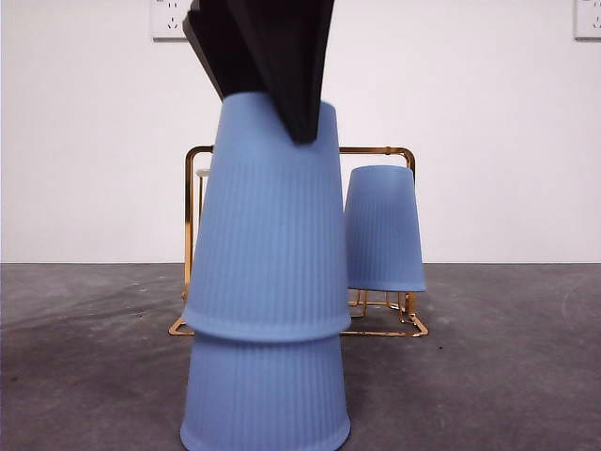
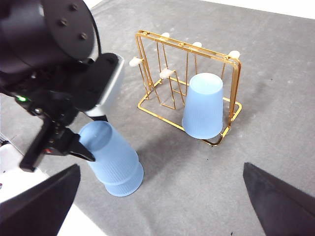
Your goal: Pick the top cup and place it on cupholder, pick up the mid cup and place it on cupholder, last pick the bottom cup and place it on cupholder.
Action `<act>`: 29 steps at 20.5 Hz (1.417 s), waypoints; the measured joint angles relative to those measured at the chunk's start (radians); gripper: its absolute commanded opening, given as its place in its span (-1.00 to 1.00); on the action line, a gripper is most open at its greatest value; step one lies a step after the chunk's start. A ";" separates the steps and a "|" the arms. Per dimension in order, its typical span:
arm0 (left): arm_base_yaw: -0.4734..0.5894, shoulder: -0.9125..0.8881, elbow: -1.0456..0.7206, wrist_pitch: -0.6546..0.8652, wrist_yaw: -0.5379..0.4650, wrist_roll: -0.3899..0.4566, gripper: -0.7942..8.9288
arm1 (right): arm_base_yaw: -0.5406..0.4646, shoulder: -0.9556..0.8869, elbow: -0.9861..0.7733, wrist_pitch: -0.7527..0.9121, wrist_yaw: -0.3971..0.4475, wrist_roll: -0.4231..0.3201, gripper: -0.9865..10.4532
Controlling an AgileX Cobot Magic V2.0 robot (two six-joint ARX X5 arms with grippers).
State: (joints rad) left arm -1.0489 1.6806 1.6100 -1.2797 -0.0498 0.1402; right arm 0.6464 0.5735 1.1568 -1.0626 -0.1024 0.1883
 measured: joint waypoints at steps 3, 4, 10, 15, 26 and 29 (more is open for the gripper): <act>0.000 -0.062 0.040 -0.039 -0.001 0.000 -0.82 | 0.000 0.000 0.000 0.005 0.000 0.000 0.14; -0.001 -0.087 0.055 -0.048 -0.001 0.000 -0.82 | 0.000 0.000 0.000 0.005 0.000 0.000 0.14; -0.001 -0.164 0.135 -0.132 -0.002 -0.005 -0.82 | 0.000 0.000 0.000 0.005 0.001 0.001 0.14; -0.001 -0.240 0.222 -0.134 -0.104 -0.056 -0.82 | 0.000 0.000 0.000 0.005 0.001 0.012 0.14; 0.171 -0.228 0.222 -0.117 -0.293 -0.159 -0.82 | 0.000 0.000 0.000 0.005 0.001 0.029 0.14; 0.238 -0.204 0.222 -0.052 -0.262 -0.158 -0.82 | 0.000 0.000 0.000 0.005 0.001 0.029 0.14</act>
State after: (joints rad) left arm -0.8108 1.4765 1.8324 -1.3315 -0.3119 -0.0181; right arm 0.6464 0.5735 1.1568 -1.0576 -0.1013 0.2176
